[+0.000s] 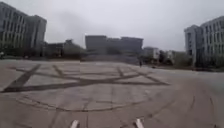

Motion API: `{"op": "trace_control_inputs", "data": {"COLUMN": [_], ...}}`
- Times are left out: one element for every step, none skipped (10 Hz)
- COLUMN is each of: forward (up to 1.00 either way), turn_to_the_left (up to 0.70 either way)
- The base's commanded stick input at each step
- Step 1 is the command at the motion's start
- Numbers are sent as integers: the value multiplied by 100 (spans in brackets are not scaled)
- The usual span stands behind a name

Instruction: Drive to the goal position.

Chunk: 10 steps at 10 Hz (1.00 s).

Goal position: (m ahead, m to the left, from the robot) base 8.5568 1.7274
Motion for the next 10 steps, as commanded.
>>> {"op": "trace_control_inputs", "data": {"forward": [100,100,100,100,100,100,100,100,100,100], "turn_to_the_left": [-33,-20,-11,-1,0,0,0,0,-33,-40]}}
